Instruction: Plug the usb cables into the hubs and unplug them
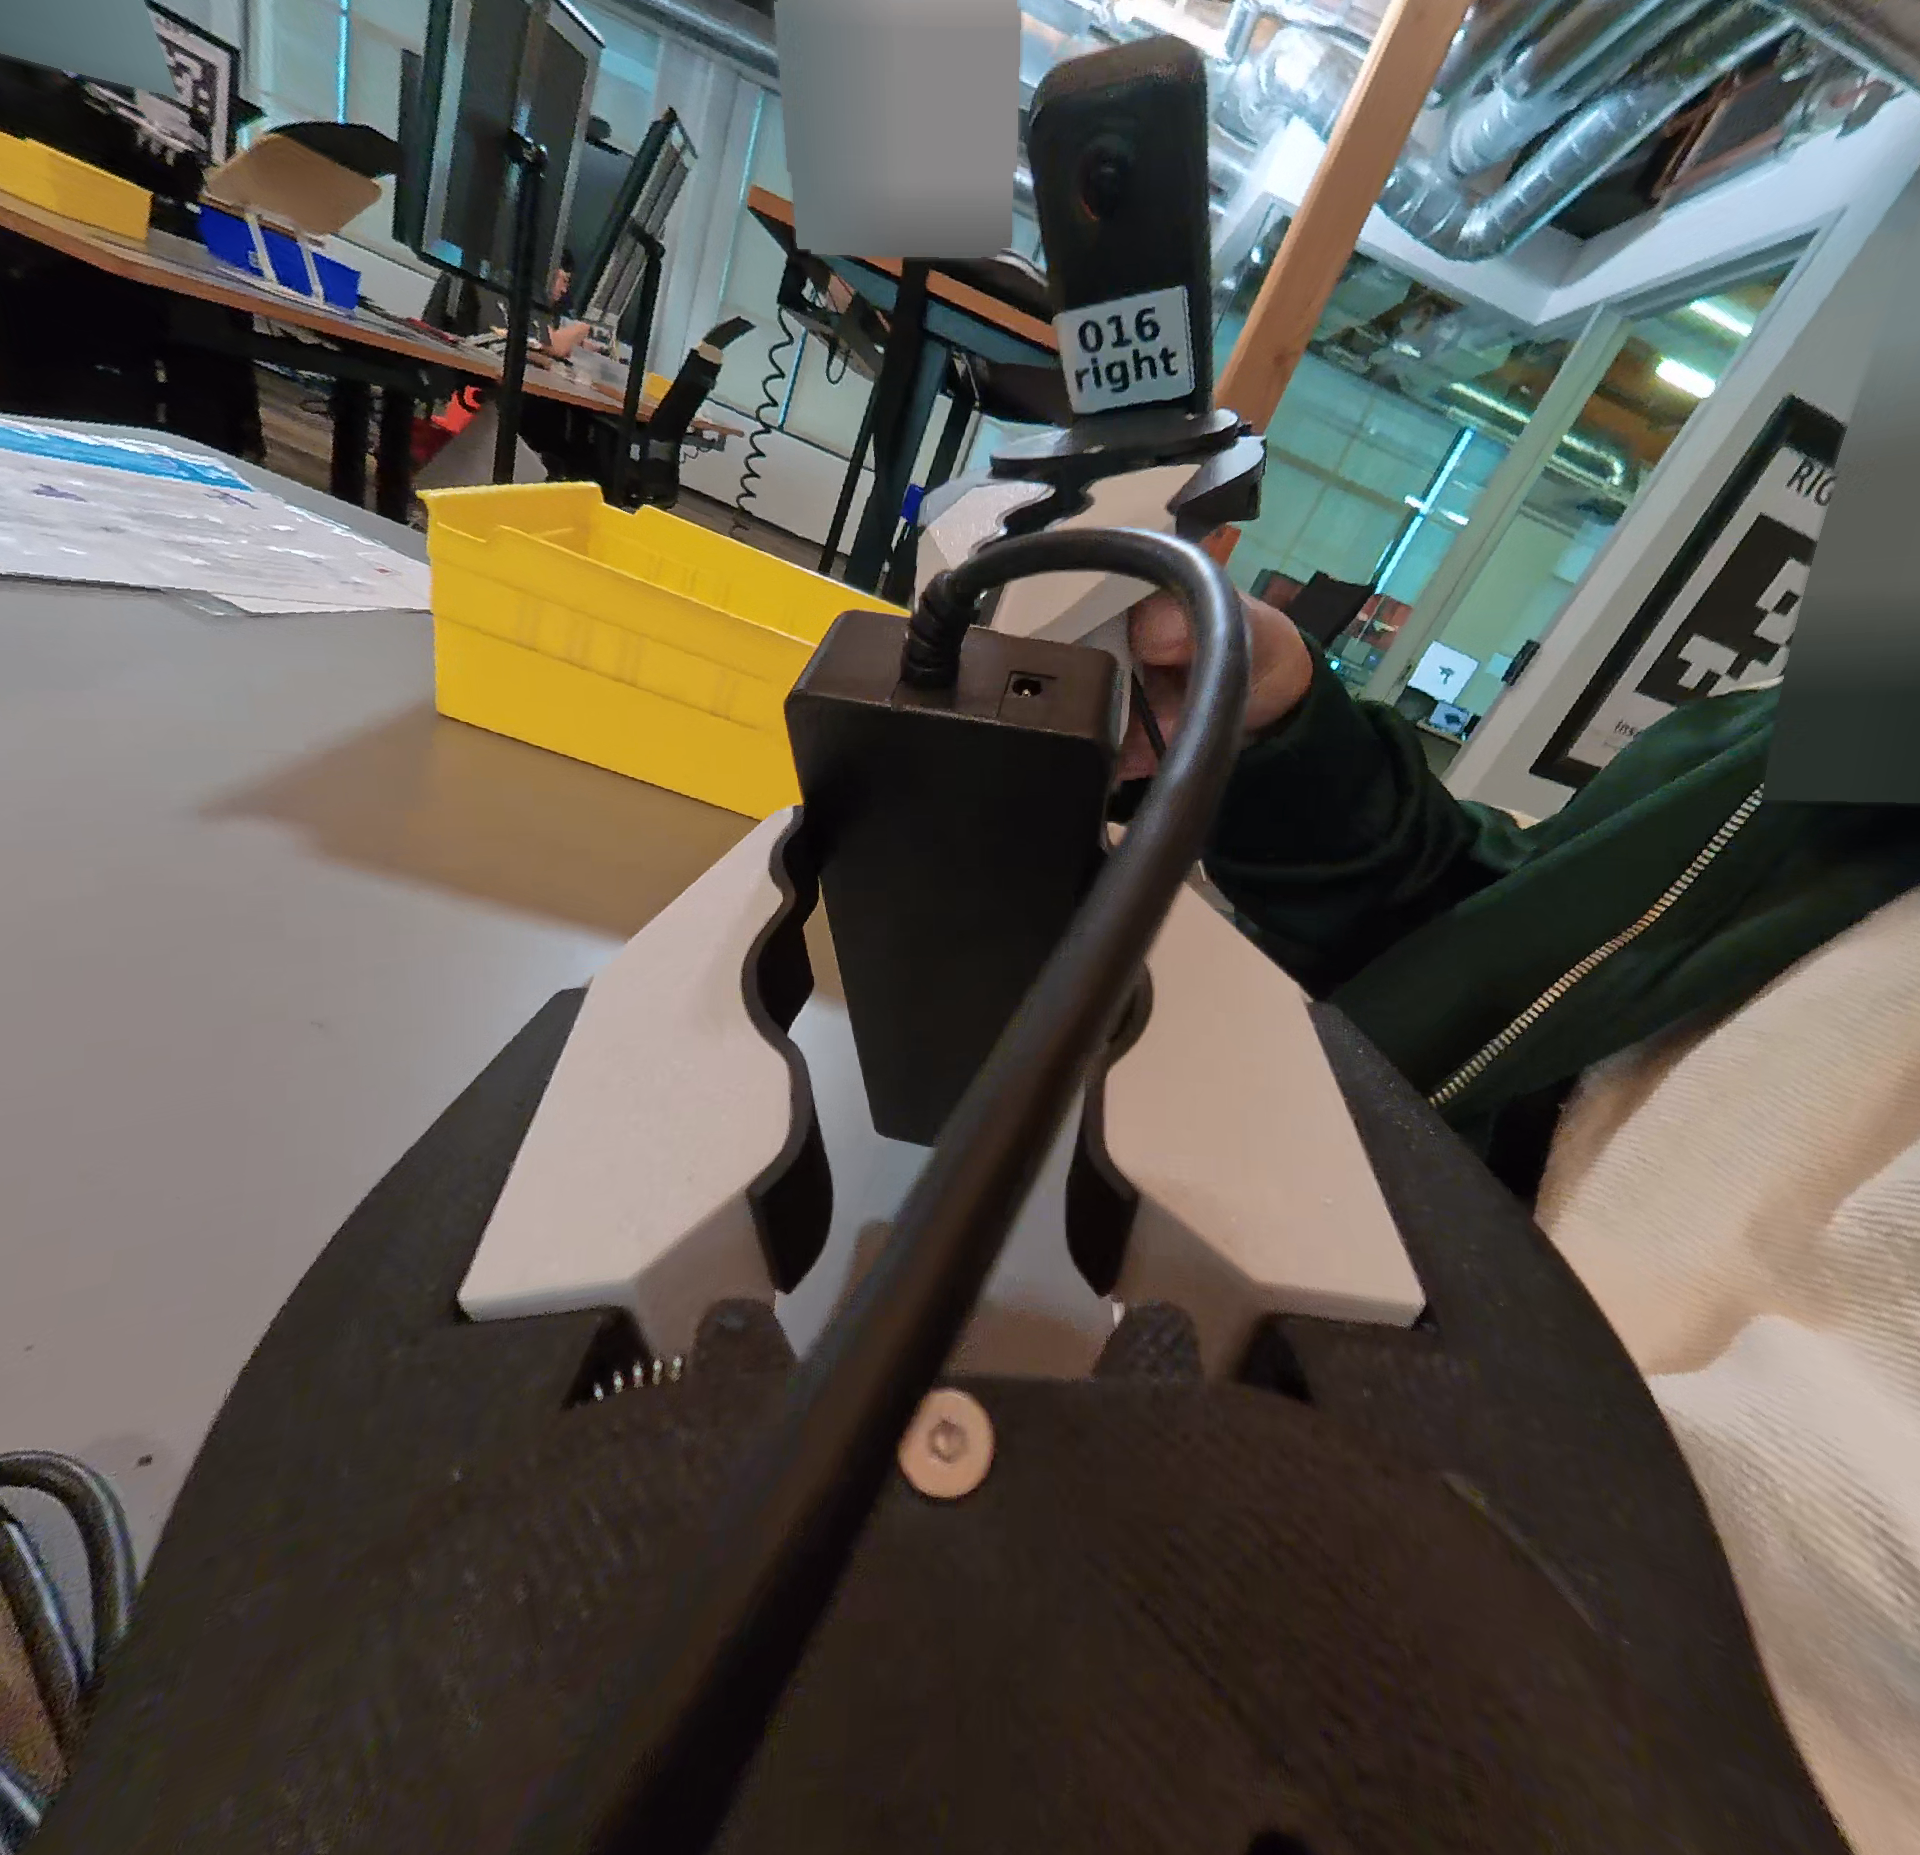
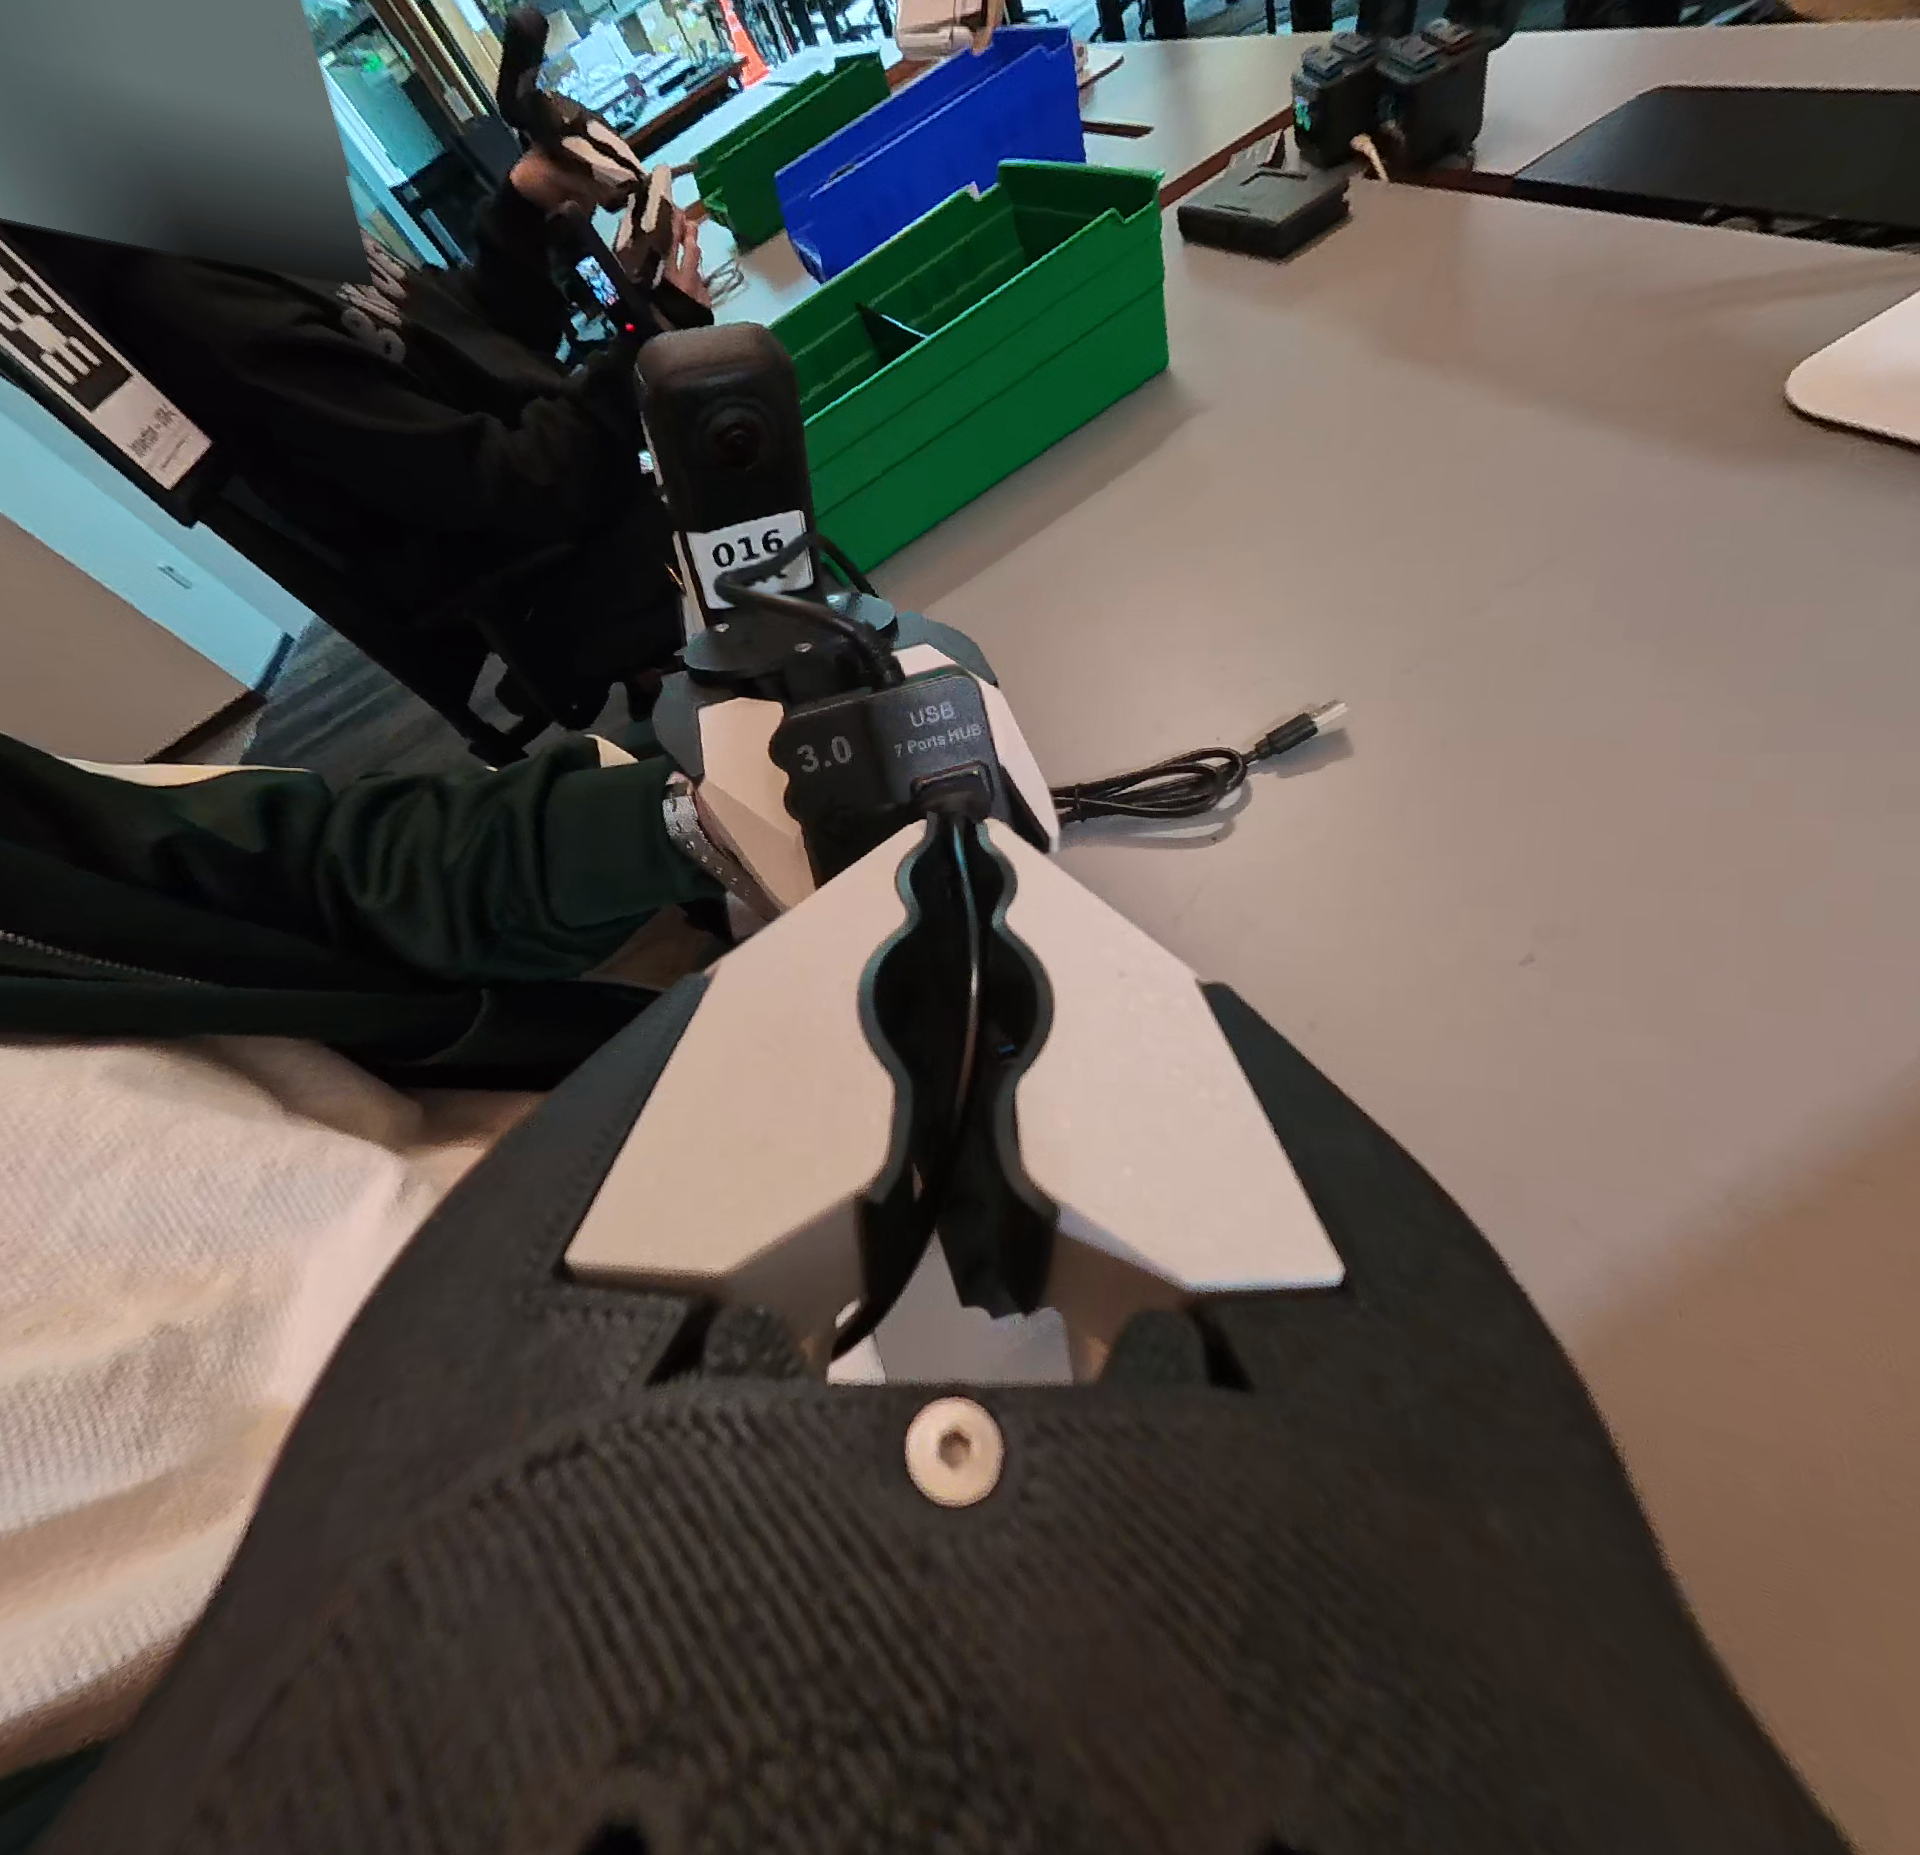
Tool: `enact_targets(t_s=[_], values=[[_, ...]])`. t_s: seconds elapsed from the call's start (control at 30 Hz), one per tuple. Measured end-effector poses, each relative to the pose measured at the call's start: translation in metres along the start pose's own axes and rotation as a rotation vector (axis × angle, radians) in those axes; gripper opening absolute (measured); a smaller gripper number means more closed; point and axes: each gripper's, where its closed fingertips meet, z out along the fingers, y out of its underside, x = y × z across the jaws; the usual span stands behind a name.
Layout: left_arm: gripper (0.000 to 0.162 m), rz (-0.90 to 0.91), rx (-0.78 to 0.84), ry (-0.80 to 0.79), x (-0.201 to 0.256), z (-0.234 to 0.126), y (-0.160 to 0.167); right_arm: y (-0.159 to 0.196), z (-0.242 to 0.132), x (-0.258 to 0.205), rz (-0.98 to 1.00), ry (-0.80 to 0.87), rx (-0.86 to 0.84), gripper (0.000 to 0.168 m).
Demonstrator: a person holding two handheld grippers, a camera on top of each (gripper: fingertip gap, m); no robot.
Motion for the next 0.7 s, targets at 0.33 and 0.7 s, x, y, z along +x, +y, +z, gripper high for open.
enact_targets(t_s=[0.33,0.7], values=[[0.050,-0.041,0.037,0.050,0.003,-0.005,-0.006,-0.009,-0.005,-0.006,-0.011,-0.066,0.047,0.013],[0.049,-0.059,0.042,0.120,0.013,-0.003,-0.005,-0.007,-0.008,-0.016,-0.336,-0.054,0.083,0.025]])
